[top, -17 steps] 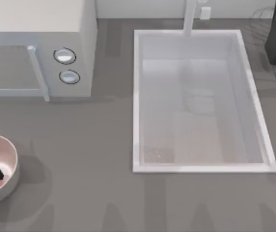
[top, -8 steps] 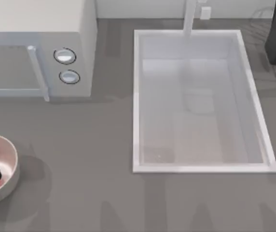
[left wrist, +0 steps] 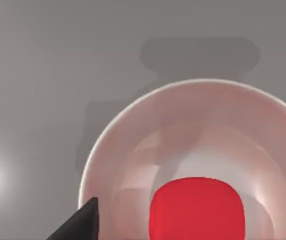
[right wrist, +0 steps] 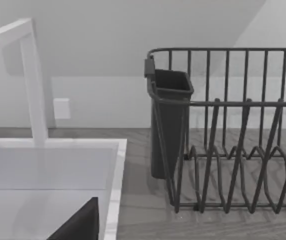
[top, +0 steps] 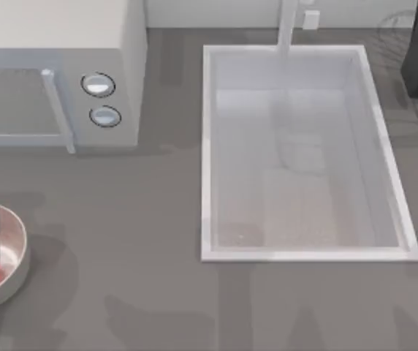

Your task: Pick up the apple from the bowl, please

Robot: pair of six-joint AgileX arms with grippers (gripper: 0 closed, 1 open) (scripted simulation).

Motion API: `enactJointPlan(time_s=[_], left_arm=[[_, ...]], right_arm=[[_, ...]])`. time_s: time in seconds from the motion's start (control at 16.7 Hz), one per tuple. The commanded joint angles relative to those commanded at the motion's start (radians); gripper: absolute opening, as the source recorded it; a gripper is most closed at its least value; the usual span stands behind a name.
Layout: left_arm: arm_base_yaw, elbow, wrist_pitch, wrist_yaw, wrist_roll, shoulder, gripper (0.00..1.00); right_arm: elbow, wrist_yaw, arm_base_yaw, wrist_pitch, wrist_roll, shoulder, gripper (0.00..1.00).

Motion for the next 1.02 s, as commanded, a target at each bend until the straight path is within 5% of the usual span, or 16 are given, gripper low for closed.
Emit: enactJointPlan(time_s=[0.48, 1.02], left_arm=[[0.025, 0.368, -0.398, 0.000, 0.032, 0.588, 1.00], [0.024, 0.403, -0.434, 0.000, 0.036, 0.663, 1.00]], right_arm=[[0.000, 0.000, 0.000, 0.000, 0.000, 0.000, 1.00], [0.000, 0.000, 0.000, 0.000, 0.000, 0.000, 1.00]])
